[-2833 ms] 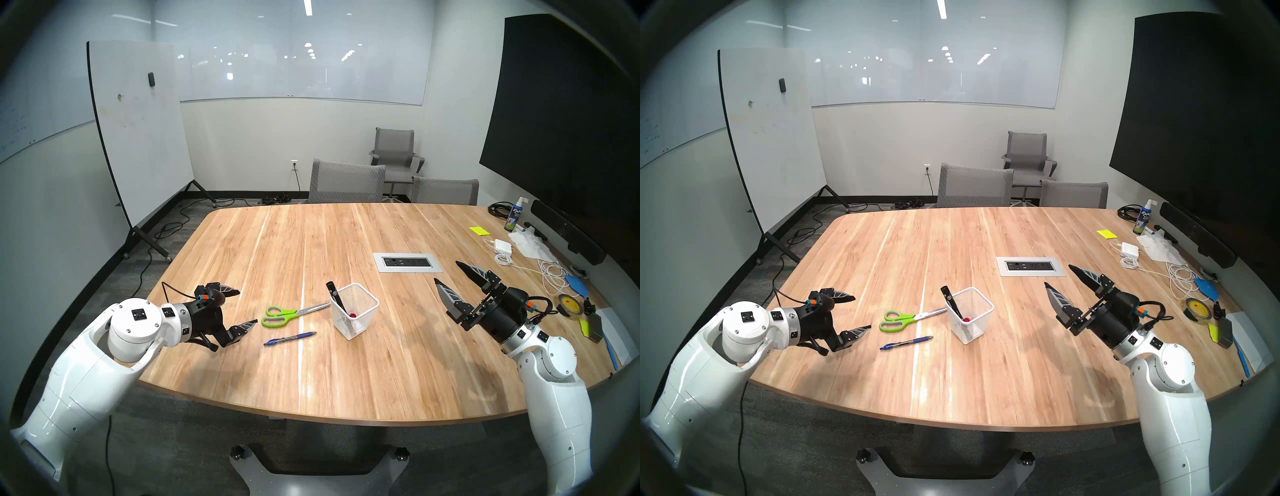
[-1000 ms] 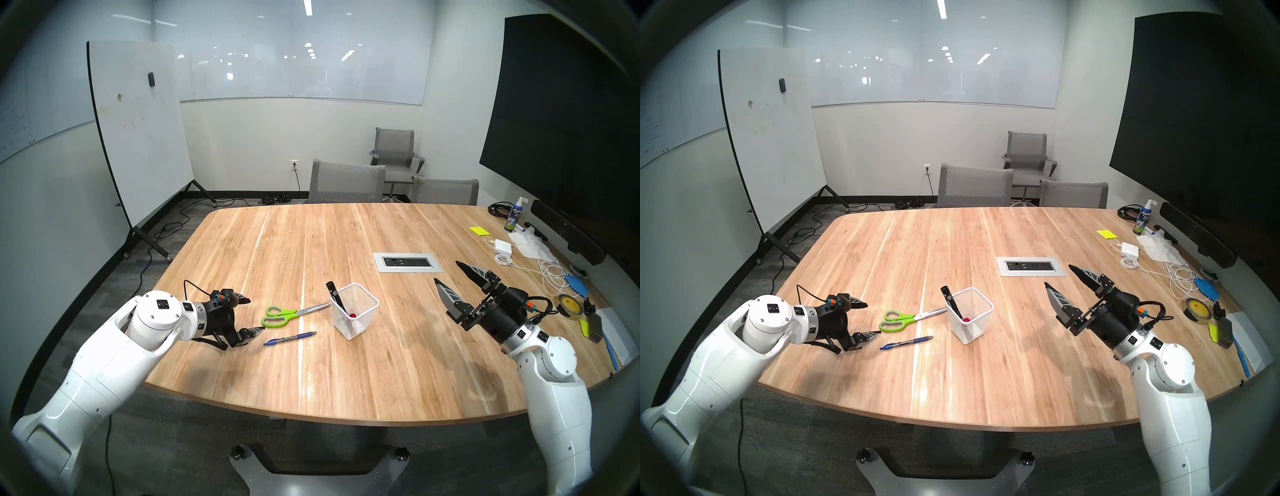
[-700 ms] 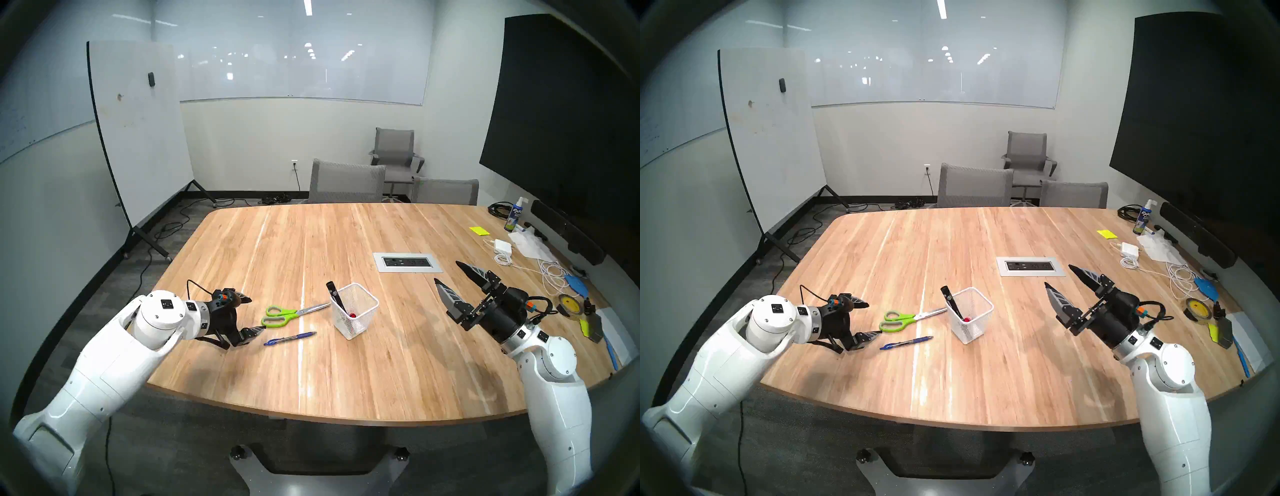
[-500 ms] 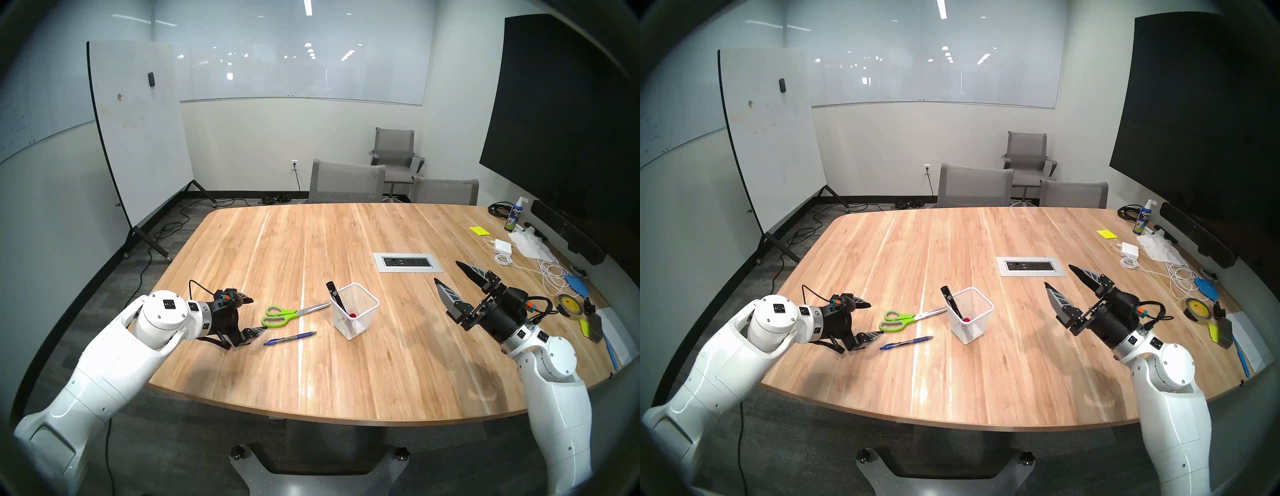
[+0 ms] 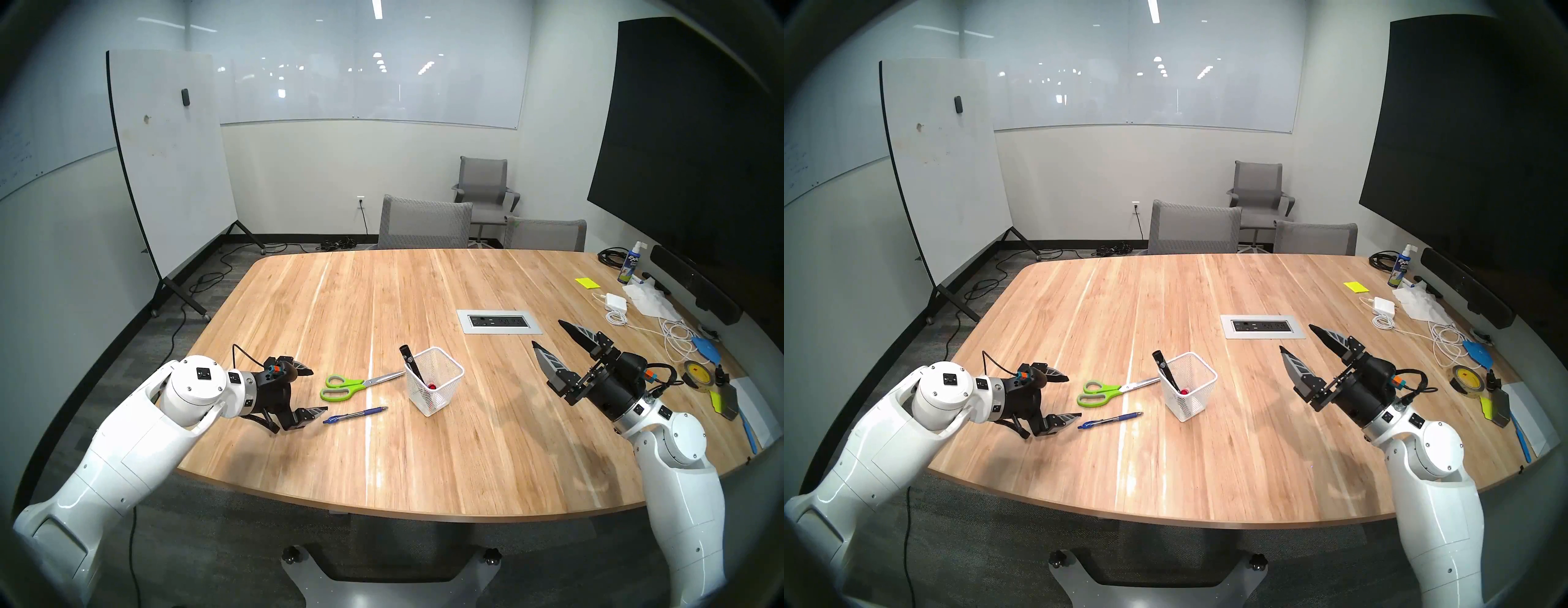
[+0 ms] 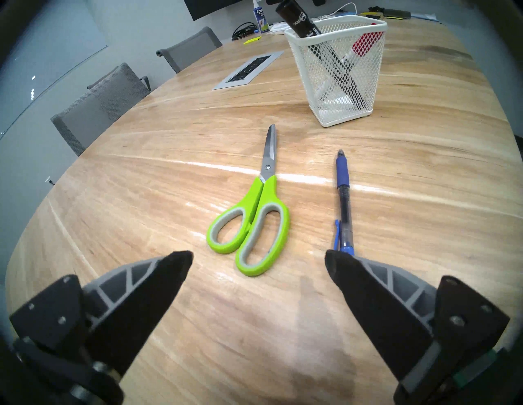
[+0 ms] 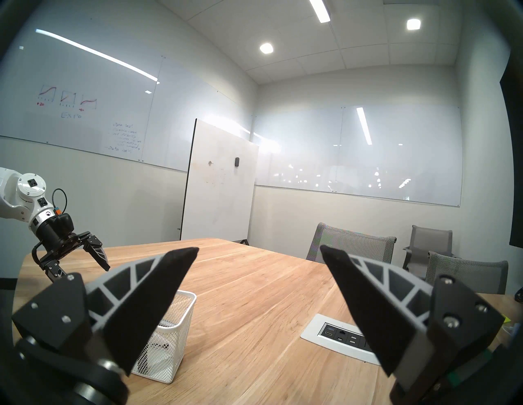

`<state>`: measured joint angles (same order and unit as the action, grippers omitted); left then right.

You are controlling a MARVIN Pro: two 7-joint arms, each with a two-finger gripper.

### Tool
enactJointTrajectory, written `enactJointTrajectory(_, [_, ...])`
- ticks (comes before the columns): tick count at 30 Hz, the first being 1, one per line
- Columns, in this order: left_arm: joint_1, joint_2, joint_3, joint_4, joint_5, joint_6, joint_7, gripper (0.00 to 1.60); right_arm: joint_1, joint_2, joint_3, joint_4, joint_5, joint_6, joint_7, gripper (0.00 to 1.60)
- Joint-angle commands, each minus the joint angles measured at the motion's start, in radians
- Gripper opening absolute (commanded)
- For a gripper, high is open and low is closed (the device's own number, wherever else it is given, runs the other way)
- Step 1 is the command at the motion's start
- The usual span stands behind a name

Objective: Place the pen, the marker, and the scissors into the pen holder

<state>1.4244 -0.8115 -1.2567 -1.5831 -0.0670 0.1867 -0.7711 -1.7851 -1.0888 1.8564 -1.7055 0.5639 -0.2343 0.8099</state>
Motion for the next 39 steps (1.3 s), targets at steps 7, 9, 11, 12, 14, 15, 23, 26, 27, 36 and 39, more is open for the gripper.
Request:
enactJointTrajectory(7, [-0.004, 0.002, 0.006, -0.01, -0.004, -0.049, -0.031, 1.6, 0.007, -0.001, 0.002, -0.014, 0.004, -0.004, 0.0, 1.6])
enactJointTrajectory(9, [-0.004, 0.0, 0.008, -0.015, -0.003, -0.045, -0.032, 1.6, 0.008, -0.001, 0.002, -0.014, 0.004, -0.004, 0.0, 1.6])
enactJointTrajectory(11, [-0.009, -0.002, 0.014, -0.017, -0.002, -0.038, -0.037, 1.6, 0.008, -0.001, 0.002, -0.014, 0.004, -0.004, 0.0, 1.6])
enactJointTrajectory(12, [-0.011, -0.003, 0.017, -0.015, -0.002, -0.037, -0.04, 1.6, 0.008, -0.001, 0.002, -0.014, 0.004, -0.004, 0.0, 1.6])
enactJointTrajectory(14, [-0.014, -0.006, 0.02, -0.013, -0.003, -0.035, -0.043, 1.6, 0.008, -0.001, 0.002, -0.014, 0.004, -0.004, 0.0, 1.6])
enactJointTrajectory(15, [-0.015, -0.009, 0.021, -0.012, -0.006, -0.035, -0.044, 1.6, 0.008, -0.001, 0.002, -0.014, 0.004, -0.004, 0.0, 1.6])
enactJointTrajectory(23, [-0.033, -0.018, 0.03, -0.001, -0.01, -0.028, -0.066, 1.6, 0.008, -0.001, 0.002, -0.014, 0.004, -0.004, 0.0, 1.6])
enactJointTrajectory(26, [-0.035, -0.021, 0.031, 0.002, -0.012, -0.026, -0.07, 1.6, 0.007, -0.001, 0.002, -0.014, 0.004, -0.004, 0.0, 1.6])
enactJointTrajectory(27, [-0.036, -0.022, 0.031, 0.003, -0.012, -0.026, -0.072, 1.6, 0.007, -0.001, 0.002, -0.014, 0.004, -0.004, 0.0, 1.6])
enactJointTrajectory(36, [-0.01, -0.018, 0.047, -0.026, -0.007, -0.017, -0.088, 1.6, 0.007, -0.001, 0.002, -0.014, 0.004, -0.004, 0.0, 1.6])
enactJointTrajectory(39, [0.005, -0.014, 0.047, -0.045, -0.009, -0.011, -0.089, 1.6, 0.007, -0.001, 0.002, -0.014, 0.004, -0.004, 0.0, 1.6])
